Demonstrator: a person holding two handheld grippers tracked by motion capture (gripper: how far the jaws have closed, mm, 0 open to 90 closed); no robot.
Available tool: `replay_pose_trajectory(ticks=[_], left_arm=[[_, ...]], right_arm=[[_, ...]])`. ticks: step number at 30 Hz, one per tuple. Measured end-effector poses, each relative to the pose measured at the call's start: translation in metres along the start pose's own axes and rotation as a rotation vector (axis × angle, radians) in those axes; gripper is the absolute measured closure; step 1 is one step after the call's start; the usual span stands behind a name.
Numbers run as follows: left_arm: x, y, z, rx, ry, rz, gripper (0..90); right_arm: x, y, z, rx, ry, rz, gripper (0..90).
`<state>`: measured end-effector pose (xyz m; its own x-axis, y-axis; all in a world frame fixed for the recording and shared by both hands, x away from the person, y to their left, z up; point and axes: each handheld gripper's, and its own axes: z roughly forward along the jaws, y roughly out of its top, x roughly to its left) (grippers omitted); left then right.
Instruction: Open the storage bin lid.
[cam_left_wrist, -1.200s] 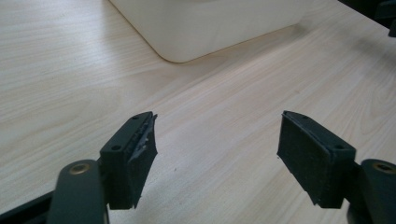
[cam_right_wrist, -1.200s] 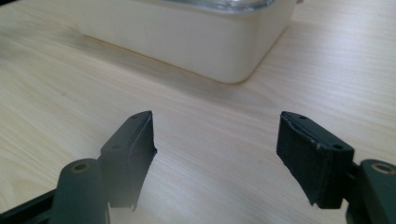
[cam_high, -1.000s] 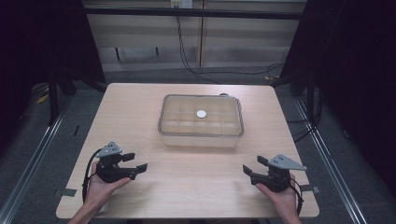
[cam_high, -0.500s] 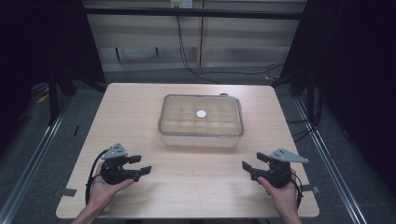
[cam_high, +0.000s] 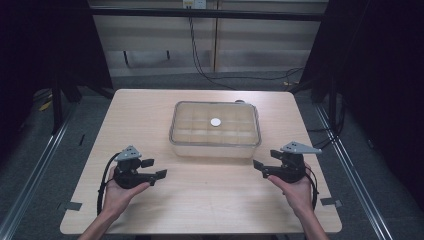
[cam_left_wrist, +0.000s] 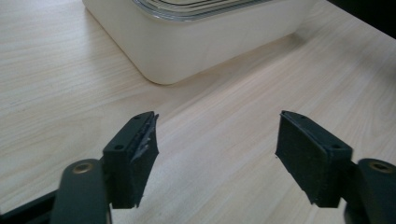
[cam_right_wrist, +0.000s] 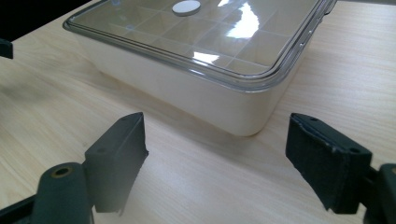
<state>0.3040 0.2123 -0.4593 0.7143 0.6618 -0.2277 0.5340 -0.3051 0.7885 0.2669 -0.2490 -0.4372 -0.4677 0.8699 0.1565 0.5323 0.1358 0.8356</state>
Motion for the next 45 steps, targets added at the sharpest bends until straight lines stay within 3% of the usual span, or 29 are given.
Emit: replay_pose_trajectory(ticks=[4,8,12,18,21,24,29,37,45], left_arm=[[0.002,0.008,0.004,0.015,-0.026,0.011,28.1],[0.006,0.018,0.005,0.018,-0.013,0.046,34.2],[0.013,0.031,0.006,0.017,-0.016,0.054,35.0],[0.024,0.046,0.007,-0.013,-0.014,0.004,32.5],[0.024,0.054,0.012,0.007,-0.002,0.028,29.9],[0.025,0.061,0.014,0.006,-0.012,0.026,30.9],[0.031,0.071,0.02,0.03,-0.006,0.014,30.0],[0.042,0.088,0.024,0.009,0.011,-0.01,30.3],[0.048,0.1,0.03,-0.009,0.017,-0.018,29.9]], right_arm=[[-0.002,0.005,0.002,0.002,0.026,0.006,23.0],[-0.005,0.013,0.002,-0.006,0.05,0.013,25.6],[-0.007,0.019,0.002,-0.008,0.054,0.007,26.3],[-0.012,0.031,0.005,-0.017,0.079,-0.001,27.1],[-0.013,0.039,0.009,0.02,0.079,-0.004,28.4],[-0.017,0.043,0.012,0.018,0.093,0.005,28.2],[-0.025,0.052,0.02,0.037,0.065,0.0,26.5],[-0.032,0.071,0.033,0.049,0.062,-0.015,26.9],[-0.038,0.085,0.045,0.071,0.056,0.002,24.3]])
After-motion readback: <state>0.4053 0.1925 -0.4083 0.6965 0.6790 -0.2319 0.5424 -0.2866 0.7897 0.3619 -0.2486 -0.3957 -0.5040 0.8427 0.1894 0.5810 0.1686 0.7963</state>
